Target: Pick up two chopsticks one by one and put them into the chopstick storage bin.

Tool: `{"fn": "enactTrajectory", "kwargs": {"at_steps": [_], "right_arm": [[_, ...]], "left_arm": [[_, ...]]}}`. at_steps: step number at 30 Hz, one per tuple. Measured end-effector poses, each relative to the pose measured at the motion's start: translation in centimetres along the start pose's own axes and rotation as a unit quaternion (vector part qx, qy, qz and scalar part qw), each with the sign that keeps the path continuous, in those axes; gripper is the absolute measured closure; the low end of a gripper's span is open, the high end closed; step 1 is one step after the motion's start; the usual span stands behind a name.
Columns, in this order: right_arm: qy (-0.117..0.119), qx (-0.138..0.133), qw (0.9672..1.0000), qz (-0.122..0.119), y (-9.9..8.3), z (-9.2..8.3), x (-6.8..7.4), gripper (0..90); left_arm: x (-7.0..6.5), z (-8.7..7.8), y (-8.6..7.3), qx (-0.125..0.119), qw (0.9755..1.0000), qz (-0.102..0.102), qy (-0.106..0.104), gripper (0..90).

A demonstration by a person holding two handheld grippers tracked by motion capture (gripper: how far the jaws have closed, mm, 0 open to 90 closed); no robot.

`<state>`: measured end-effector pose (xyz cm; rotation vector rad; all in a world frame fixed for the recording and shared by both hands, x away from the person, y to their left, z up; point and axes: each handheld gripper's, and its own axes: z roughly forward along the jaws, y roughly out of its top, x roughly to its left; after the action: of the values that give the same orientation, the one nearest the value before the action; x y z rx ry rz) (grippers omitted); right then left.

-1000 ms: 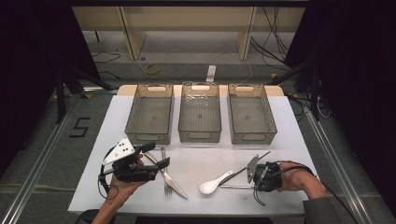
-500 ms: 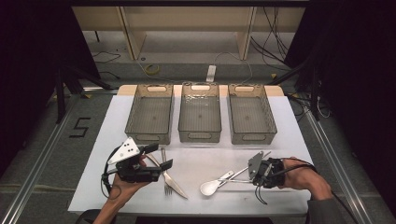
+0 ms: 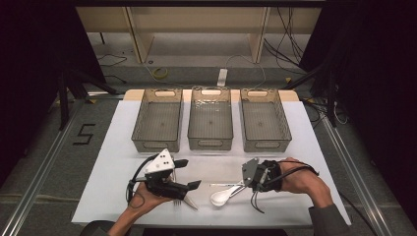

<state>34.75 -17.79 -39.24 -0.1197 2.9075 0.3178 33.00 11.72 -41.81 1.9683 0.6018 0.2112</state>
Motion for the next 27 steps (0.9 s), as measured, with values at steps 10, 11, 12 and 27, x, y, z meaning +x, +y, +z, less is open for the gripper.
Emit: {"fn": "enactTrajectory", "kwargs": {"at_steps": [10, 11, 12, 27], "right_arm": [[-0.008, 0.001, 0.9997, -0.021, 2.1, 0.4, -0.1, 86.5], [-0.008, 0.003, 0.9997, -0.024, 2.3, 0.4, 0.0, 86.5], [-0.01, 0.004, 0.9996, -0.028, 2.5, 0.4, 0.1, 86.5], [-0.008, 0.007, 0.9988, -0.048, 3.9, 0.8, 0.4, 86.5]], "left_arm": [[-1.5, 3.3, 0.2, 0.077, 0.9955, 0.042, -0.038, 23.1], [-1.6, 3.5, 0.2, 0.081, 0.9949, 0.046, -0.037, 24.0], [-1.7, 3.6, 0.2, 0.085, 0.9944, 0.05, -0.038, 25.4], [-2.6, 4.2, 0.0, 0.112, 0.9879, 0.092, -0.055, 54.4]]}}
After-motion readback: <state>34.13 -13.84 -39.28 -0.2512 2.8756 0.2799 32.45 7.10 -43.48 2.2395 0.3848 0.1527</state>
